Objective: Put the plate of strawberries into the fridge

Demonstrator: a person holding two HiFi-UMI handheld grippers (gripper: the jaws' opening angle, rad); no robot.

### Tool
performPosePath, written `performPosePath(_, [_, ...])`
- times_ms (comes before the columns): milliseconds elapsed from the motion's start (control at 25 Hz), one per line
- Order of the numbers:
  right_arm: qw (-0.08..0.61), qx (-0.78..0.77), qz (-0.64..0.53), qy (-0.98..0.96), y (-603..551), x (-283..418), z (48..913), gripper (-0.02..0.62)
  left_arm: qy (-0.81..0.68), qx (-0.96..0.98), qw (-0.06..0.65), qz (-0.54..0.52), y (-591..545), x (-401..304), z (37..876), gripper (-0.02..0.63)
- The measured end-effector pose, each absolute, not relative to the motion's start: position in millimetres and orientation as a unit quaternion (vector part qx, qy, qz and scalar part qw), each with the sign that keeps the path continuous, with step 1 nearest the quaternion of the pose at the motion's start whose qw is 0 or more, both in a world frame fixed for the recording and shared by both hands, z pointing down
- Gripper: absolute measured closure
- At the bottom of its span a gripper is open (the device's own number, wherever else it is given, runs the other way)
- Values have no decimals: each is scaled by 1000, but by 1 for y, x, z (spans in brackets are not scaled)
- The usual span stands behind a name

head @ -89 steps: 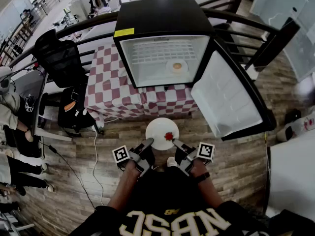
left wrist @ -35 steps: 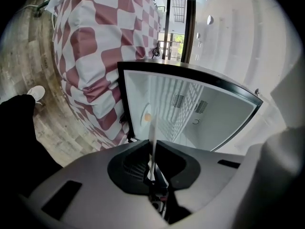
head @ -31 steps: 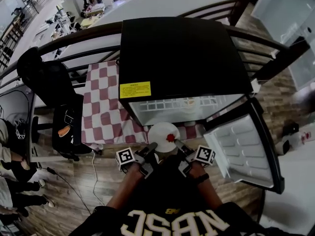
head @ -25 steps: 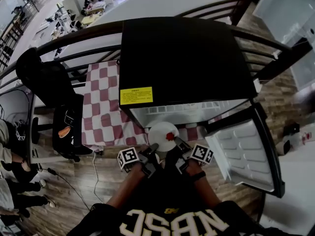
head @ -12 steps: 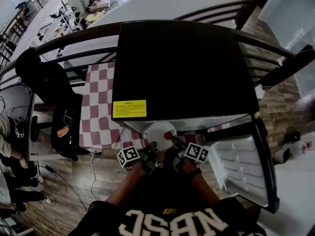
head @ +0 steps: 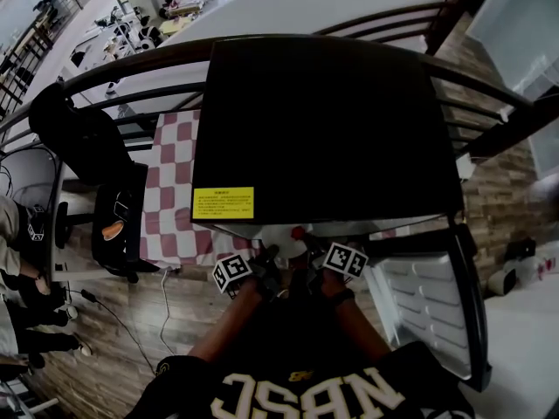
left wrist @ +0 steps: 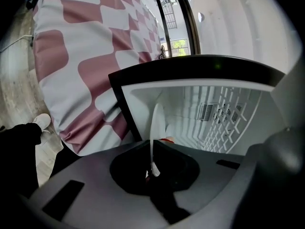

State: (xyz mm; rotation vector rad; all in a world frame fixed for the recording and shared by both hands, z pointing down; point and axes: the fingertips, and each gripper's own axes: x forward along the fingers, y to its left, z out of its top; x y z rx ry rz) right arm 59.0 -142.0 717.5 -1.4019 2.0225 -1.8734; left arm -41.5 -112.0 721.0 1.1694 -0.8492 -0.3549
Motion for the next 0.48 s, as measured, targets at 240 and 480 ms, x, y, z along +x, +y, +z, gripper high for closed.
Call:
performPosePath(240, [14,-461,-607,647,-150,63,726,551,-399,526,734,-160,-119,-38,729,578])
performPosePath(480, [-12,-460,-586,668,-156,63,726,537,-399,521,734,-173,-127,-37,731,577])
